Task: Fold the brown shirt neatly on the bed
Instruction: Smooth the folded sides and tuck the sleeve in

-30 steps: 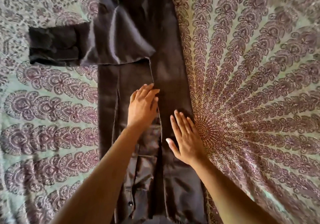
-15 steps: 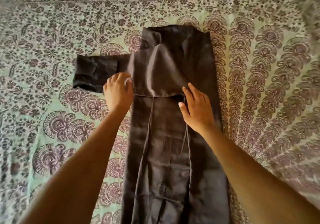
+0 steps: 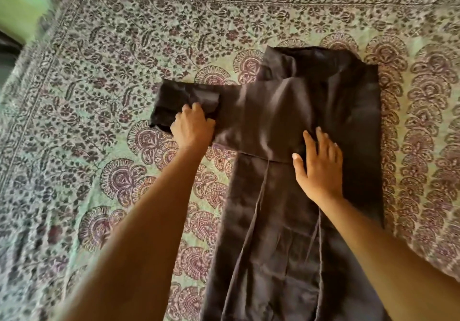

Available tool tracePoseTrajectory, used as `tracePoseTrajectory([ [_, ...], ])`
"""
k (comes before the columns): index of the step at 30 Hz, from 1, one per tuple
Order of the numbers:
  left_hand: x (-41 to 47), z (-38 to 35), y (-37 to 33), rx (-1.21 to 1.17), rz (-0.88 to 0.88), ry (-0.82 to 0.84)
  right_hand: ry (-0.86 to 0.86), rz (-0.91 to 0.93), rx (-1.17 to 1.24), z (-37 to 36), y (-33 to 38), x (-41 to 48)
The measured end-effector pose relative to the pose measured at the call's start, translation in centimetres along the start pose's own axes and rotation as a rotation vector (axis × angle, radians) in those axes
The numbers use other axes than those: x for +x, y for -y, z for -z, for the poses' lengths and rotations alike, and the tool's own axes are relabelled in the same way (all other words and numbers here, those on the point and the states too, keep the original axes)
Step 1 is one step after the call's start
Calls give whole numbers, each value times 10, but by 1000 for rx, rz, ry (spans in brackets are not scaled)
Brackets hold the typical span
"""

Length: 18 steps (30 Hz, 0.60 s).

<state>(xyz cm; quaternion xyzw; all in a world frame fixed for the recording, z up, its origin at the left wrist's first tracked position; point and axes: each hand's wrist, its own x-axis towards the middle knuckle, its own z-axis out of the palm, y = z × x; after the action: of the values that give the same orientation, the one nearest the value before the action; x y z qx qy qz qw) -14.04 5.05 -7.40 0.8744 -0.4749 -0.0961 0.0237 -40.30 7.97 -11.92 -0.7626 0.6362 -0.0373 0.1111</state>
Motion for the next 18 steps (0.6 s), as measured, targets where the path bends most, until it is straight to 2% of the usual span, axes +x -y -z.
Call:
tracePoseTrajectory([
  [4, 4, 18, 11, -271, 64, -113, 72, 10, 73, 1, 0, 2],
  [6, -8, 36, 2, -467, -18, -131, 103, -12, 212, 9, 0, 5],
  [8, -29, 60, -17, -703, -162, -54, 98, -80, 434, 24, 1, 6],
  [11, -87, 96, -43, -1020, -390, 307, 85, -325, 897, 51, 5, -9],
  [13, -129, 110, -51, -1050, -551, 593, 154, -546, 1343, 74, 7, -19],
  [15, -173, 118, -53, -972, -692, 829, 296, -687, 1662, 93, -3, -32],
  [16, -195, 118, -52, -909, -748, 933, 395, -737, 1737, 103, -10, -41],
  [18, -233, 114, -46, -790, -803, 1146, 555, -771, 1708, 113, -21, -61],
])
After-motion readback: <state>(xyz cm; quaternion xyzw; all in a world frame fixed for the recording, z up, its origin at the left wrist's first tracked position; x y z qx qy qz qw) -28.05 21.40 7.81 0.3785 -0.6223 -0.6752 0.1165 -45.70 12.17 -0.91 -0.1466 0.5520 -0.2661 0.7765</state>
